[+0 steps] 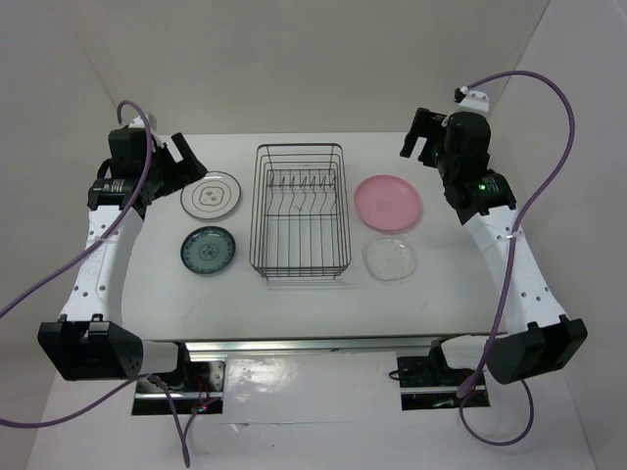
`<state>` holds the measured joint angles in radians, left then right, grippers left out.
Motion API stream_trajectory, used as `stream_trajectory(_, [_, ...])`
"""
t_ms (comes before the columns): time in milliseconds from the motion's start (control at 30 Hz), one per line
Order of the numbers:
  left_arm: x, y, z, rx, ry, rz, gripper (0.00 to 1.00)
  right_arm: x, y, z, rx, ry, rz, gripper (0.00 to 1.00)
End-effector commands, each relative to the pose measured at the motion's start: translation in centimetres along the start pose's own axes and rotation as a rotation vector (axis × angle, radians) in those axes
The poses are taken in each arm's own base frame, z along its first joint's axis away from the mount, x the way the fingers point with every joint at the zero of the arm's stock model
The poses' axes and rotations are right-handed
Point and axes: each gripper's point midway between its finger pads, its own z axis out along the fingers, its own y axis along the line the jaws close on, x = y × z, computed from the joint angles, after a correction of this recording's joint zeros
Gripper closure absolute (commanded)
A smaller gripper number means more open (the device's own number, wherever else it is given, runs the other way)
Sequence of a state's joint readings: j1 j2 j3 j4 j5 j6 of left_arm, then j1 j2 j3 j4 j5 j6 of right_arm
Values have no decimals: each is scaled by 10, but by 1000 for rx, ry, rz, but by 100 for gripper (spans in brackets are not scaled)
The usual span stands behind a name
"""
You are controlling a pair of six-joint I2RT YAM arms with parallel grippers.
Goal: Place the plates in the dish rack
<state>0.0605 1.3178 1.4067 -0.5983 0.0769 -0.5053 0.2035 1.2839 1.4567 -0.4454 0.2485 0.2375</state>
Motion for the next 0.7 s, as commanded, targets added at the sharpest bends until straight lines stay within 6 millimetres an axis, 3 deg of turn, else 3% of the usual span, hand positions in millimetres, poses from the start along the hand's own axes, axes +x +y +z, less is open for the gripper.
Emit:
stream_trajectory(0, [-10,-5,-1,21,-39,-15,0,-29,8,-5,-20,-81,15,0])
stream_trajectory(267, [-10,-6,-2,29,-36,-4,0,-29,5,-9,-12,-95,10,0])
stream_trajectory(500, [-12,-10,-5,45,-48,-2,0,-18,-4,1,64,-61,31,0])
stream_trajectory(667, [-16,-7,-8,28,-68,-1,0,-22,-5,-8,57,-83,38,0])
